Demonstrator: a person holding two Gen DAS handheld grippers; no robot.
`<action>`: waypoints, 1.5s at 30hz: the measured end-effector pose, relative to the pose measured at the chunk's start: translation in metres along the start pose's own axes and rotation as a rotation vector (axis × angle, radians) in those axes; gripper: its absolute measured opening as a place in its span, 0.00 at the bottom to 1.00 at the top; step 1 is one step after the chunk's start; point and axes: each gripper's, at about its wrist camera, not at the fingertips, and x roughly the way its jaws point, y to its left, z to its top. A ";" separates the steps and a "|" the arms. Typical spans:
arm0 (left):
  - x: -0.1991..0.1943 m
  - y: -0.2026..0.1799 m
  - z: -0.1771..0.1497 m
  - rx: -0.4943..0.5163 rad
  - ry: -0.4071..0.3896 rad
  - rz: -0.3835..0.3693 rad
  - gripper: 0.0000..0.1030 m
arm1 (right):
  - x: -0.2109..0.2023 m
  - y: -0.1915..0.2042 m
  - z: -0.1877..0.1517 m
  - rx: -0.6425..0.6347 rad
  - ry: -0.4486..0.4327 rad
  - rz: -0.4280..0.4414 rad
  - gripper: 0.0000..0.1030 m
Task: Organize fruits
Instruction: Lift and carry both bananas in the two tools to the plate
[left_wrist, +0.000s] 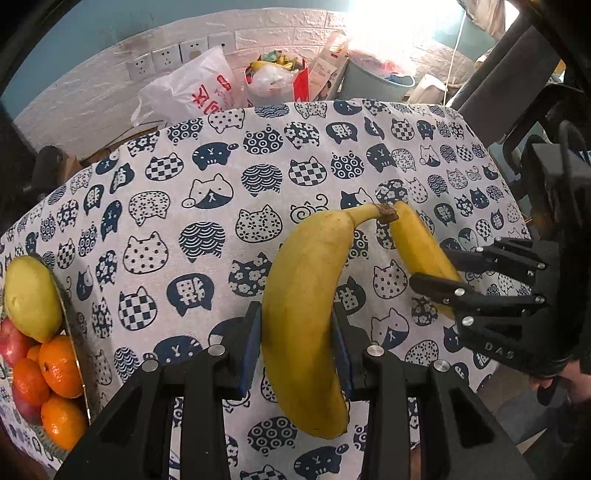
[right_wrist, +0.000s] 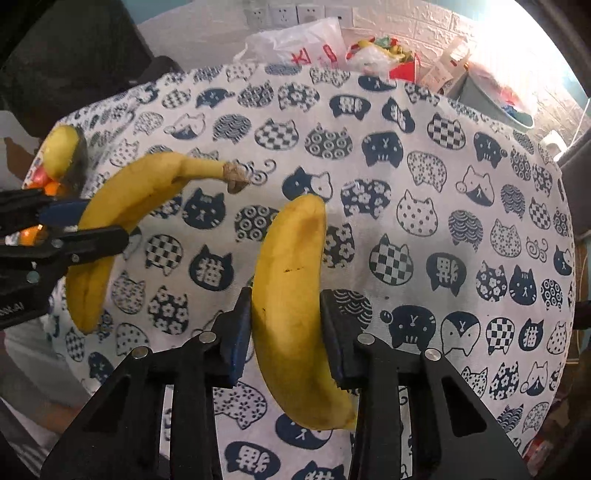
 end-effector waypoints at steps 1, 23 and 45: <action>-0.002 0.001 -0.001 -0.003 -0.002 0.000 0.35 | -0.004 0.001 0.000 0.001 -0.010 0.004 0.33; -0.082 0.052 -0.028 -0.132 -0.142 0.020 0.35 | -0.065 0.052 0.030 -0.055 -0.147 0.123 0.33; -0.130 0.163 -0.077 -0.370 -0.251 0.088 0.35 | -0.056 0.169 0.080 -0.187 -0.155 0.229 0.33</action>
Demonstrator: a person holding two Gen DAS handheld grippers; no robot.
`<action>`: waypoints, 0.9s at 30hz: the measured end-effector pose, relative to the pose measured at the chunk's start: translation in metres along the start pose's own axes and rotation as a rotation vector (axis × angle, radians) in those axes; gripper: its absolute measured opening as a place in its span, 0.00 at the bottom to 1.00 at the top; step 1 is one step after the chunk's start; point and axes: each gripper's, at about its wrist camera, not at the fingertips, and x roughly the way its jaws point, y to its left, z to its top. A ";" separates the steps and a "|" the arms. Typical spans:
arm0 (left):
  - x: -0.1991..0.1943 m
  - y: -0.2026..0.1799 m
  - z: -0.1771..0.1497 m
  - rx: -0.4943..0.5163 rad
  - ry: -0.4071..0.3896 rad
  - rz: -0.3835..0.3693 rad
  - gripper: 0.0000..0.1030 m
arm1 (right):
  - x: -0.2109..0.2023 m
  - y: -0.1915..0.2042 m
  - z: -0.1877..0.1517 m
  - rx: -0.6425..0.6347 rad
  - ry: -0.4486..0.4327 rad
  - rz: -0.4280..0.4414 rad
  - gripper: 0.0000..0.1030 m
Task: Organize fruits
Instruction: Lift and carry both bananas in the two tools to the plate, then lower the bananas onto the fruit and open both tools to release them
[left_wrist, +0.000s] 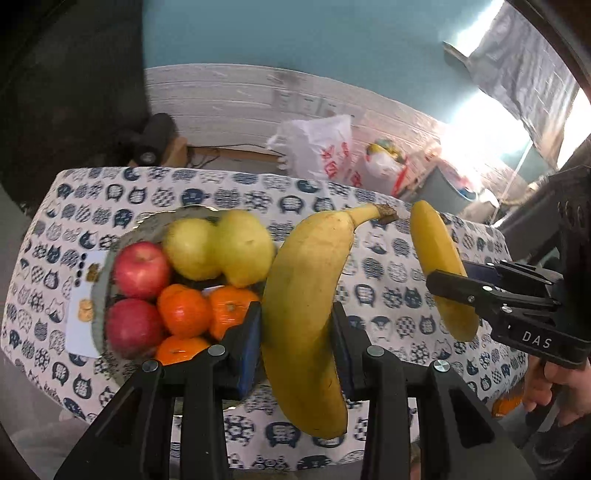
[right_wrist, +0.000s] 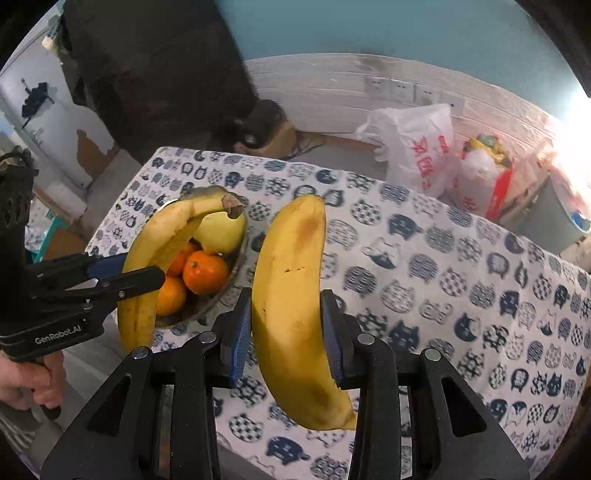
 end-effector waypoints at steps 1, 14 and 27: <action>-0.001 0.006 0.000 -0.008 -0.005 0.009 0.35 | 0.002 0.004 0.001 -0.004 0.001 0.005 0.33; 0.000 0.076 -0.007 -0.114 -0.024 0.097 0.35 | 0.037 0.063 0.037 -0.076 0.014 0.065 0.33; 0.026 0.124 -0.015 -0.219 0.023 0.145 0.35 | 0.070 0.101 0.054 -0.090 0.052 0.126 0.33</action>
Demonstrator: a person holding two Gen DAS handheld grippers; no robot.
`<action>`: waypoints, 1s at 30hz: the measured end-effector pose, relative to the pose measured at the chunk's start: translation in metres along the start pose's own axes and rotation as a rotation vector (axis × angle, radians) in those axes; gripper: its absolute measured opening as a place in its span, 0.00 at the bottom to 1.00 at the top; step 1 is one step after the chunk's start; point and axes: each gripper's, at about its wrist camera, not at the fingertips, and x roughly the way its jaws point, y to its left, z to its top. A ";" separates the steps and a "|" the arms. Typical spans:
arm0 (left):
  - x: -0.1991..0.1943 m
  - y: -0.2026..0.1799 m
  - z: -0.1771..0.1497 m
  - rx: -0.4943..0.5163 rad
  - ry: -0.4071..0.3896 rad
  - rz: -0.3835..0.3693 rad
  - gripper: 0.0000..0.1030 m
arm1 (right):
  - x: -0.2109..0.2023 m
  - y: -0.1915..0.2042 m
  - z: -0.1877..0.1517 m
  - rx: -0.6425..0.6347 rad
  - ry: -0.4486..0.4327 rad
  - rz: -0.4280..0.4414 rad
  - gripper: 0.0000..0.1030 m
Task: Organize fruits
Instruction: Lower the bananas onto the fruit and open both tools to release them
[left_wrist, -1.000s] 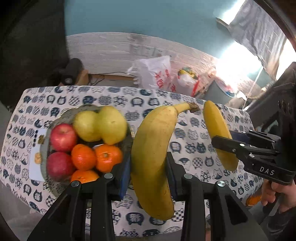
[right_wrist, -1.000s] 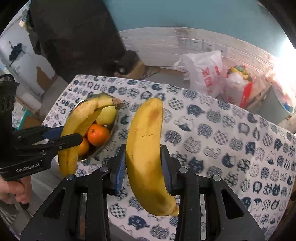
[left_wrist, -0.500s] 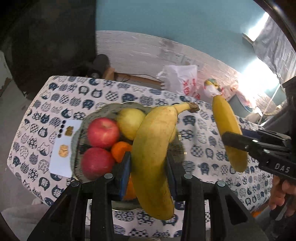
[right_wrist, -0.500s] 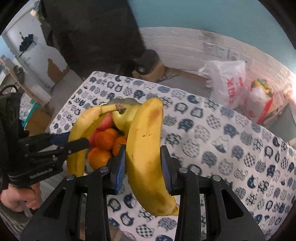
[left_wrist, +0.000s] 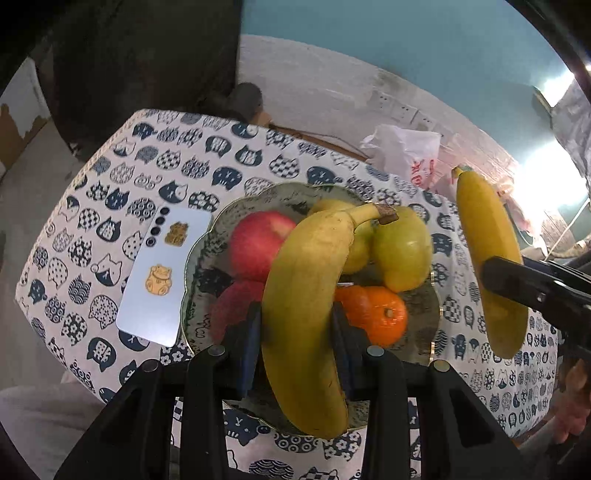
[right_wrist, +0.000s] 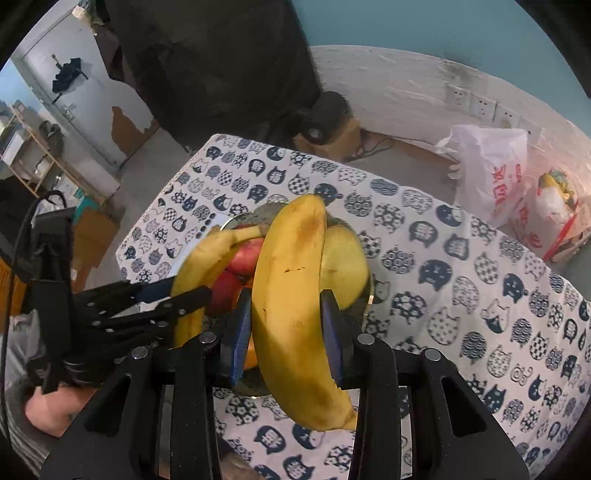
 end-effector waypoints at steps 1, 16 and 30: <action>0.002 0.001 0.000 -0.003 0.002 0.003 0.35 | 0.002 0.002 0.001 -0.001 0.002 0.002 0.33; 0.004 0.007 -0.002 -0.002 0.005 0.030 0.61 | 0.045 0.013 0.006 0.016 0.056 0.037 0.34; -0.028 0.005 -0.006 0.012 -0.025 0.039 0.63 | 0.038 0.012 0.009 0.013 0.032 0.006 0.38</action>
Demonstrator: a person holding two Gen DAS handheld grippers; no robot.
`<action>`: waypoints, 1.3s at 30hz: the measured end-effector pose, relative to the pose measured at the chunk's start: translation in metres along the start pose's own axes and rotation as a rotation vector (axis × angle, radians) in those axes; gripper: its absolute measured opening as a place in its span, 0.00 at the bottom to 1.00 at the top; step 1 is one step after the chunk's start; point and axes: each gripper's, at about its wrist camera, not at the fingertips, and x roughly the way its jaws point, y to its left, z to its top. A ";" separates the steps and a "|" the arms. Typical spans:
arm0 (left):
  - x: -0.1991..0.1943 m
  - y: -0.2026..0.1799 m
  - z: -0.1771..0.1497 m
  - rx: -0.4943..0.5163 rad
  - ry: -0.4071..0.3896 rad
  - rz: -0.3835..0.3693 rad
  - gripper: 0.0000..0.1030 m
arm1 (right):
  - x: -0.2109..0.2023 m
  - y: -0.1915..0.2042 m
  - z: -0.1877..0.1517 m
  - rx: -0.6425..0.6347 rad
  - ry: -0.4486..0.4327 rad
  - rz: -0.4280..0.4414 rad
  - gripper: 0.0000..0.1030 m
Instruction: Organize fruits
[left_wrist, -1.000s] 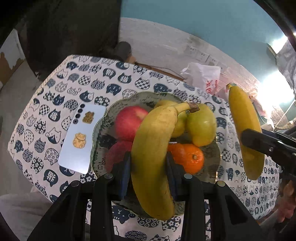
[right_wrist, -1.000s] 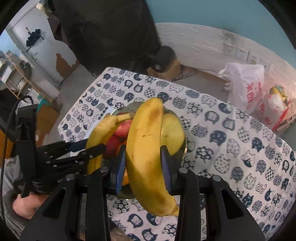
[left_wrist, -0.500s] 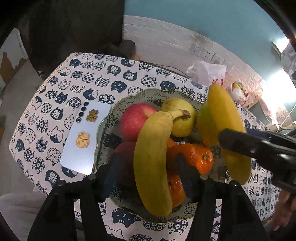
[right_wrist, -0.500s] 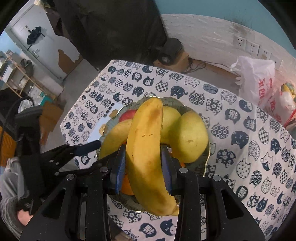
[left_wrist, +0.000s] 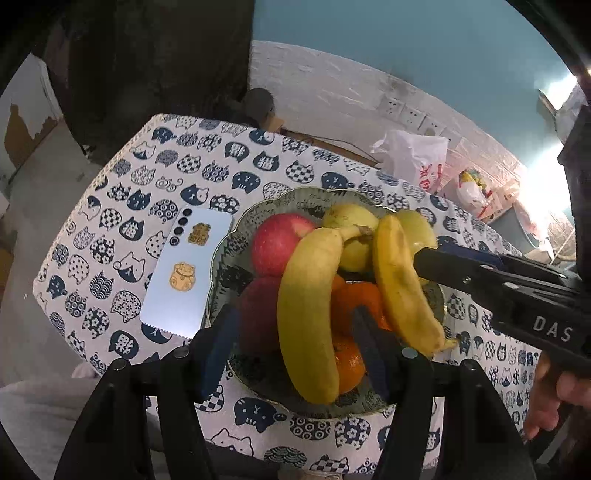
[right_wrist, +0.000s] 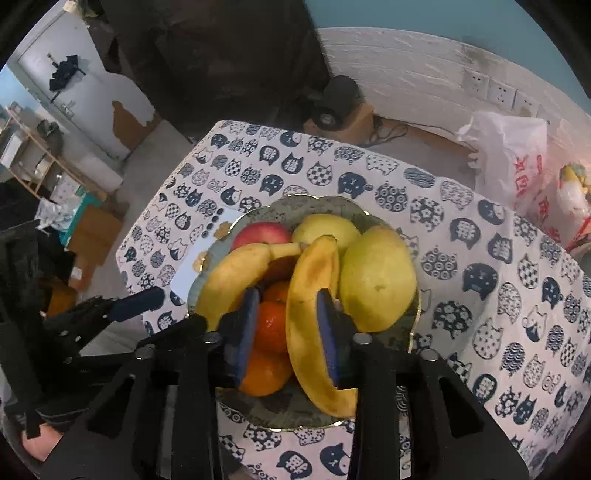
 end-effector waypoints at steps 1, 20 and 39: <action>-0.005 -0.002 0.000 0.005 -0.001 0.000 0.64 | -0.004 0.001 -0.001 -0.006 -0.005 -0.012 0.42; -0.091 -0.044 -0.006 0.102 -0.120 0.011 0.85 | -0.114 0.017 -0.017 -0.096 -0.185 -0.178 0.74; -0.127 -0.075 -0.017 0.187 -0.205 0.001 0.93 | -0.167 0.004 -0.057 -0.114 -0.241 -0.268 0.75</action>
